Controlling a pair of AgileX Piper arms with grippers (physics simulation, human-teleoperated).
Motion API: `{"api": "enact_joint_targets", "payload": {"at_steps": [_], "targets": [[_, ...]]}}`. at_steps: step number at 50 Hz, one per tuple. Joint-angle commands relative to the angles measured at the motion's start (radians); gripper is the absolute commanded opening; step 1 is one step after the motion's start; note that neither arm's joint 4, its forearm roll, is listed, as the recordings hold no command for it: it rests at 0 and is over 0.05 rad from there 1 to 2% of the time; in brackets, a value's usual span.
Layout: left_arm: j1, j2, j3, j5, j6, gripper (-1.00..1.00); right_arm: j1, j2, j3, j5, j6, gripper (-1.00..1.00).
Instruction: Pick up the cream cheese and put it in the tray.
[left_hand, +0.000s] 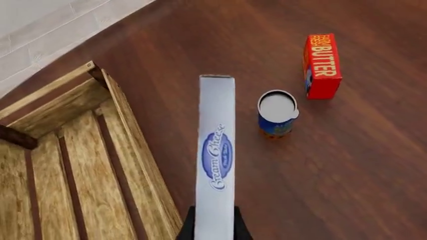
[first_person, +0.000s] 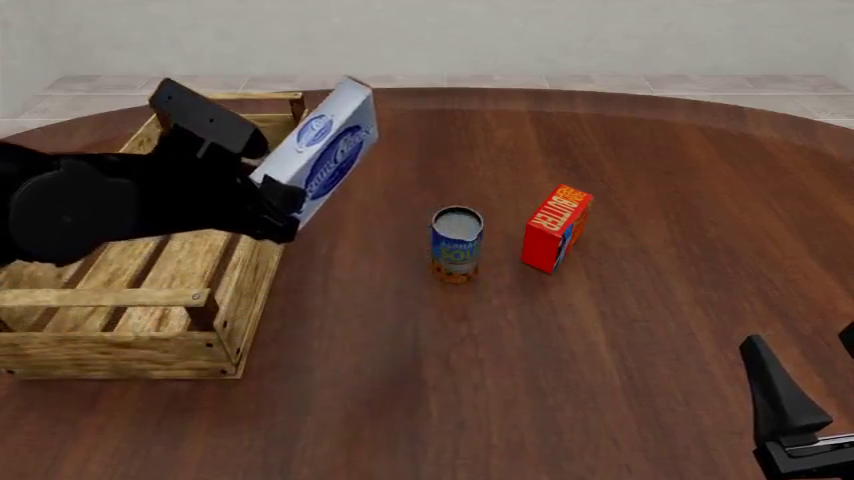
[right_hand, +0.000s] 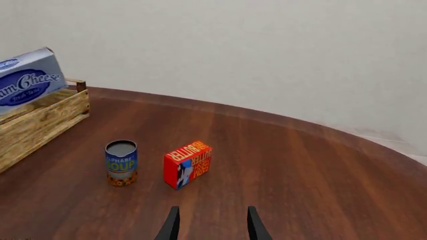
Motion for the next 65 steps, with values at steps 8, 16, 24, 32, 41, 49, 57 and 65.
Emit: {"api": "enact_joint_targets", "payload": {"at_steps": [8, 16, 24, 32, 41, 49, 57, 65], "targets": [[0.102, -0.005, -0.035, 0.024, 0.032, -1.0, 0.001, -0.003, 0.001, 0.002, -0.003, 1.0], [0.158, 0.02, -0.052, 0.021, 0.037, -1.0, 0.003, -0.002, 0.001, 0.002, -0.005, 1.0], [0.183, 0.03, -0.03, 0.003, 0.044, -1.0, 0.004, -0.002, 0.001, 0.002, -0.003, 1.0], [0.253, 0.034, -0.03, -0.003, 0.04, -1.0, 0.004, 0.001, 0.0, 0.001, -0.005, 1.0], [0.273, 0.011, -0.049, 0.016, 0.037, -1.0, 0.006, 0.002, 0.0, 0.003, -0.009, 1.0], [0.305, 0.028, -0.028, -0.008, 0.034, -1.0, 0.006, 0.002, 0.0, 0.005, -0.009, 1.0], [0.345, 0.057, -0.012, -0.037, 0.031, -1.0, 0.006, 0.002, 0.0, 0.005, -0.01, 1.0], [0.377, 0.082, 0.005, -0.056, 0.043, -1.0, 0.007, 0.002, 0.0, 0.005, -0.011, 1.0]]}}
